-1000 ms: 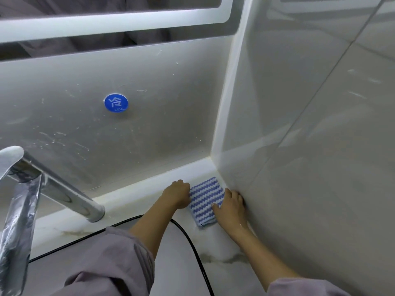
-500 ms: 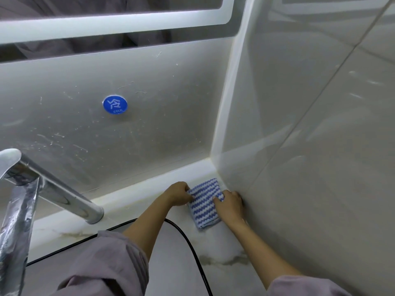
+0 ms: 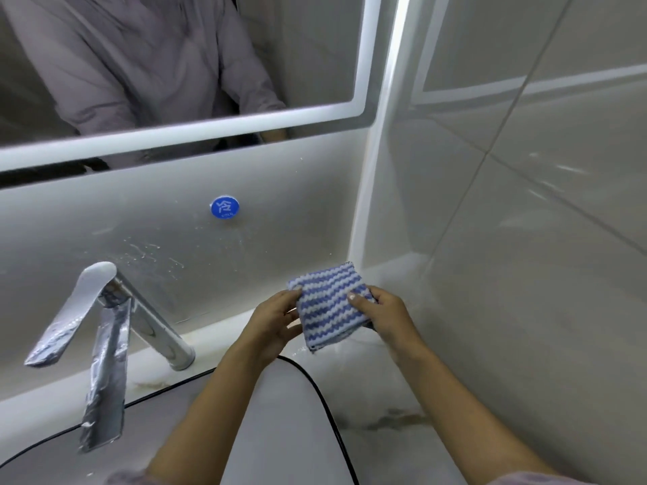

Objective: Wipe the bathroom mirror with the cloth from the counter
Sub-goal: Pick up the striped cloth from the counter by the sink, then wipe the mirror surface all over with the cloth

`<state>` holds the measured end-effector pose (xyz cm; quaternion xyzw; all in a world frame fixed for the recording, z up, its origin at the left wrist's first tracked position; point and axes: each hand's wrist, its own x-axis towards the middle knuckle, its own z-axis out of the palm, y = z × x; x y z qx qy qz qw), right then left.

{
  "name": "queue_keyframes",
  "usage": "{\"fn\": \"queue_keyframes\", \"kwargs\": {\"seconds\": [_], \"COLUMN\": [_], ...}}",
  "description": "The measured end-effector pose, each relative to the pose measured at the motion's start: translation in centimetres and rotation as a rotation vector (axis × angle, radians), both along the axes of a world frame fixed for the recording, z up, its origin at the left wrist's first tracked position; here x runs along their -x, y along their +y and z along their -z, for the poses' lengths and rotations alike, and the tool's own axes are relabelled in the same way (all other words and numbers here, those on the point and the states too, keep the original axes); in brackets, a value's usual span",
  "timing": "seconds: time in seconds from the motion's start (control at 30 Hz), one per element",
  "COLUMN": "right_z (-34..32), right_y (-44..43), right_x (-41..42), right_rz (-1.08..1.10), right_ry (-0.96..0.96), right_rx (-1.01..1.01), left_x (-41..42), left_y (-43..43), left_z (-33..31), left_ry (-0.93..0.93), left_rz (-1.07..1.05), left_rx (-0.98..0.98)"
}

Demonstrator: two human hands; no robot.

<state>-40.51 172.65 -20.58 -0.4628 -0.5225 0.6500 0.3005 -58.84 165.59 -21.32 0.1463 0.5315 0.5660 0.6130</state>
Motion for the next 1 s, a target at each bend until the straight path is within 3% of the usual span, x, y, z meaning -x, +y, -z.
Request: {"fn": "queue_keyframes", "kwargs": {"seconds": [0.17, 0.43, 0.53, 0.63, 1.0], "right_z": [-4.6, -9.2, -10.6, -11.9, -14.3], "right_y": [-2.5, -8.1, -10.3, -12.4, -16.5], "right_x": [0.5, 0.8, 1.0, 1.5, 2.3], "right_rz": [-0.045, -0.380, -0.588, -0.693, -0.557], "right_ry": [0.286, 0.608, 0.602, 0.580, 0.476], "right_rx": [0.191, 0.525, 0.668, 0.669, 0.493], "left_x": [-0.8, -0.2, 0.2, 0.1, 0.1], "left_y": [-4.3, -11.8, -14.6, -16.8, -21.0], "left_z": [-4.6, -10.5, -12.4, -14.1, -17.3], "left_ry": [-0.180, -0.048, 0.001, 0.034, 0.163], "left_rz": [0.007, -0.070, -0.036, -0.013, -0.138], "left_rx": [-0.220, -0.168, -0.182, -0.214, -0.231]}}
